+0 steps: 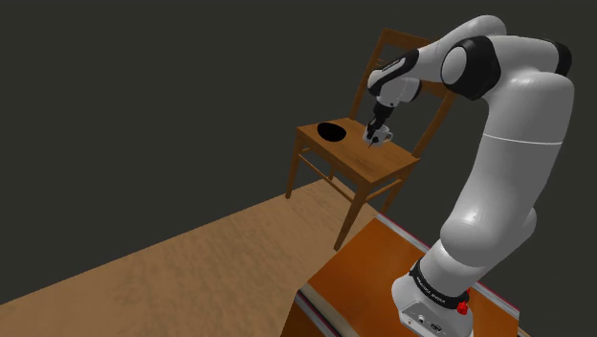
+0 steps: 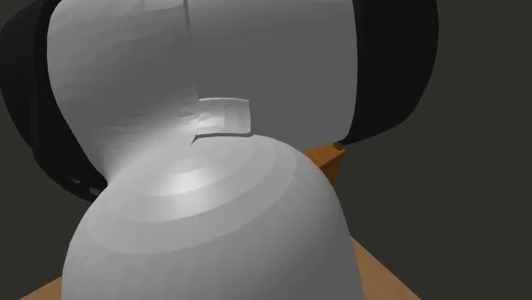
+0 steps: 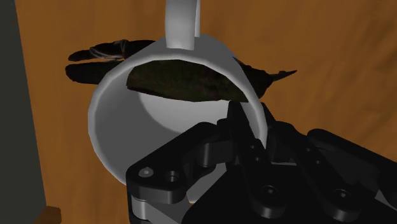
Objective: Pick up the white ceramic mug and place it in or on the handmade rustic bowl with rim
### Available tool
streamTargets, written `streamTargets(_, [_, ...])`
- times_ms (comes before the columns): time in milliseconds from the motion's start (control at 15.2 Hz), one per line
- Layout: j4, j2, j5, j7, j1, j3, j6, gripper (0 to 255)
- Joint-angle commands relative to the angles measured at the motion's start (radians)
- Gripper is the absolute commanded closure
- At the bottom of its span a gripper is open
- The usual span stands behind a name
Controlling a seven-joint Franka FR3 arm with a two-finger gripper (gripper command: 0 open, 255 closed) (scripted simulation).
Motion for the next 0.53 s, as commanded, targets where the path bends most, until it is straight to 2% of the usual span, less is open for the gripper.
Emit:
streamTargets(0, [0.014,-0.011,-0.009,0.006,0.002,-0.004,-0.024,255])
streamTargets(462, [0.058,-0.053,-0.04,0.027,0.01,-0.017,-0.104,255])
